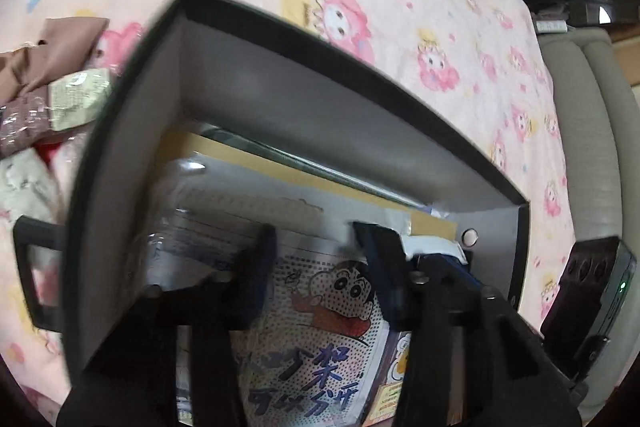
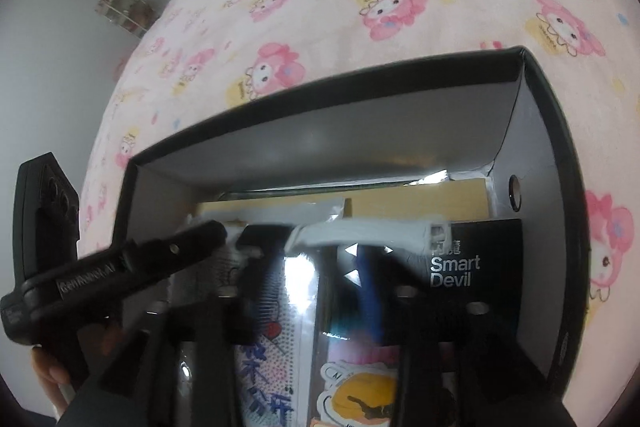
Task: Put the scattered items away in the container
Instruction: 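Lower the smartwatch into the black box and open the left tool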
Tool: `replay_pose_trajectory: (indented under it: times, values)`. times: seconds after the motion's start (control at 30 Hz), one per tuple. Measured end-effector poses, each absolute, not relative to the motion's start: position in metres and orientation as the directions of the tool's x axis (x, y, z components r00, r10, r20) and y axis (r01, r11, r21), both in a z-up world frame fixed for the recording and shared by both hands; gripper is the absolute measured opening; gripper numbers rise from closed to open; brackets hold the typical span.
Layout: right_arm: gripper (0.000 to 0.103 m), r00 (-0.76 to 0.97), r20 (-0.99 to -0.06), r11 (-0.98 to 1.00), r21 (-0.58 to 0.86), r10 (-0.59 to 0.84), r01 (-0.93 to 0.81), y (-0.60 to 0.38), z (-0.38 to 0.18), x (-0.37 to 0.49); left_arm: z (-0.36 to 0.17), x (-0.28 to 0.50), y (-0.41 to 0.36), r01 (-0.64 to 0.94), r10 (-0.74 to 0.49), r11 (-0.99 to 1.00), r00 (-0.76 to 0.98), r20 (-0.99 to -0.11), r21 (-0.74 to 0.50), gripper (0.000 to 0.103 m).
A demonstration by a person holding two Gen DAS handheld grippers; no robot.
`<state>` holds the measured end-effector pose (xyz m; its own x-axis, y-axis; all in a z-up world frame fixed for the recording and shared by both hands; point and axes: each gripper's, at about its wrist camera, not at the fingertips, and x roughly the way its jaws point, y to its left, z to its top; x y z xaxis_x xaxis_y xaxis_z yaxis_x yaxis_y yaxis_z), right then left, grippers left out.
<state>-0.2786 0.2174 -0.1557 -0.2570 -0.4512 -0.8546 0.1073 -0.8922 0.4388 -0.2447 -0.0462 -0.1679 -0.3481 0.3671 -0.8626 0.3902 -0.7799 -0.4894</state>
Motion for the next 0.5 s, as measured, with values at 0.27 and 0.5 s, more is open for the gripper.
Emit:
replay_pose_trajectory:
  times: [0.27,0.5]
  values:
    - [0.049,-0.38,-0.88,-0.956,0.228,-0.284,0.187,0.21,-0.112,-0.253,-0.149,-0.223,-0.032,0.288,0.363,-0.843,-0.317,-0.876,-0.454,0.039]
    - [0.049,-0.234,-0.906,-0.933,0.323,-0.353,0.158,0.207,-0.145,-0.26,-0.167,-0.235,-0.009,0.258,0.316,-0.889,-0.249,-0.915,-0.377,0.035]
